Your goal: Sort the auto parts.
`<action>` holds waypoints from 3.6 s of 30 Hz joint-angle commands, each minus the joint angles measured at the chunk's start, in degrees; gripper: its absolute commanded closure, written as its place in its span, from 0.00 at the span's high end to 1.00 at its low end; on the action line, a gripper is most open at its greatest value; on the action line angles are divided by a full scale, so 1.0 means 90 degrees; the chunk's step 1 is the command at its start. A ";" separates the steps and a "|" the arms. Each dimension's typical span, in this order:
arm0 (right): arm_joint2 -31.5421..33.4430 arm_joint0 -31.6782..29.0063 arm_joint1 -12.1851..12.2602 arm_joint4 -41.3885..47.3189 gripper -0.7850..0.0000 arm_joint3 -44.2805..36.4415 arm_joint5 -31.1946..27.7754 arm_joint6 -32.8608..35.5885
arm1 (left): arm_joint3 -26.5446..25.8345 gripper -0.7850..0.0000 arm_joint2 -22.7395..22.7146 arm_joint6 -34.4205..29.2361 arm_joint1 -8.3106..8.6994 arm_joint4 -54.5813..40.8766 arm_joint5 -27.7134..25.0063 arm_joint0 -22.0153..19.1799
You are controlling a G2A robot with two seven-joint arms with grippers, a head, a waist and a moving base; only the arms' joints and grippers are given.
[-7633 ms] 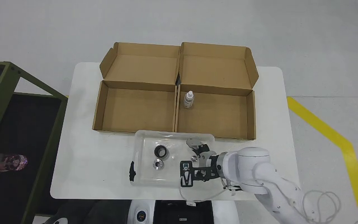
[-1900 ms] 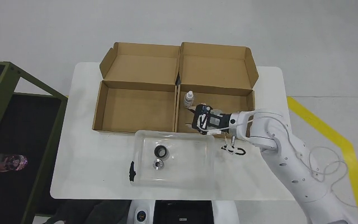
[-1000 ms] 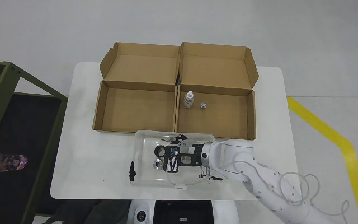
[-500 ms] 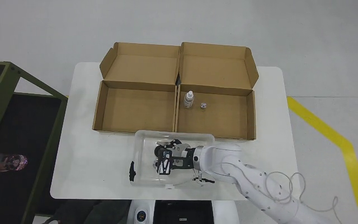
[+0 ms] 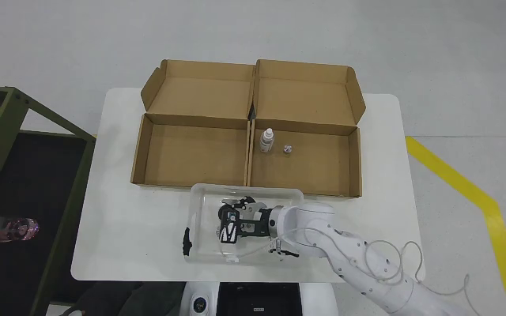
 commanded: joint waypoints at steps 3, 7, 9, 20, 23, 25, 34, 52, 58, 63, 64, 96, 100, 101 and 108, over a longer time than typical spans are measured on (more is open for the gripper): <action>-0.0001 0.0036 -0.0039 -0.0012 0.50 0.0050 0.0047 -0.0008 | 0.0000 1.00 0.0000 0.0000 0.0000 0.0000 0.0000 0.0000; -0.0037 0.0069 -0.0082 -0.0042 0.50 0.0135 0.0059 -0.0028 | 0.0000 1.00 0.0000 0.0000 0.0000 0.0000 0.0000 0.0000; -0.0064 0.0084 -0.0109 -0.0040 0.51 0.0195 0.0073 -0.0044 | 0.0000 1.00 0.0000 0.0000 0.0000 0.0000 0.0000 0.0000; -0.0212 0.0221 -0.0269 0.0023 0.53 0.0510 0.0106 -0.0066 | 0.0000 1.00 0.0000 0.0000 0.0000 0.0000 0.0000 0.0000; -0.0221 0.0245 -0.0302 0.0062 0.56 0.0564 0.0088 -0.0066 | 0.0000 1.00 0.0000 0.0000 0.0000 0.0000 0.0000 0.0000; -0.0224 0.0257 -0.0323 0.0087 0.57 0.0612 0.0085 -0.0074 | 0.0000 1.00 0.0000 0.0000 0.0000 0.0000 0.0000 0.0000; -0.0227 0.0311 -0.0411 0.0226 0.40 0.0808 0.0015 -0.0098 | 0.0000 1.00 0.0000 0.0000 0.0000 0.0000 0.0000 0.0000; 0.0195 0.0158 -0.0394 0.0650 0.00 0.0402 -0.0337 -0.0245 | 0.0000 1.00 0.0000 0.0000 0.0000 0.0000 0.0000 0.0000; 0.0465 0.0032 -0.0337 0.0860 0.00 0.0072 -0.0501 -0.0259 | 0.0000 1.00 0.0000 0.0000 0.0000 0.0000 0.0000 0.0000; 0.0678 -0.0032 -0.0298 0.1021 0.00 -0.0145 -0.0611 -0.0291 | 0.0000 1.00 0.0000 0.0000 0.0000 0.0000 0.0000 0.0000; 0.0721 -0.0042 -0.0292 0.1065 0.00 -0.0181 -0.0626 -0.0309 | 0.0000 1.00 0.0000 0.0000 0.0000 0.0000 0.0000 0.0000; 0.0880 0.1130 -0.0573 0.1672 0.00 0.0704 -0.0102 -0.0651 | 0.0000 1.00 0.0000 0.0000 0.0000 0.0000 0.0000 0.0000; 0.0764 0.1436 -0.0682 0.1730 0.00 0.1159 0.0080 -0.0703 | 0.0000 1.00 0.0000 0.0000 0.0000 0.0000 0.0000 0.0000; 0.0730 0.1519 -0.0709 0.1718 0.00 0.1283 0.0130 -0.0677 | 0.0000 1.00 0.0000 0.0000 0.0000 0.0000 0.0000 0.0000; 0.0507 0.1957 -0.0912 0.1809 0.00 0.1999 0.0453 -0.0736 | 0.0000 1.00 0.0000 0.0000 0.0000 0.0000 0.0000 0.0000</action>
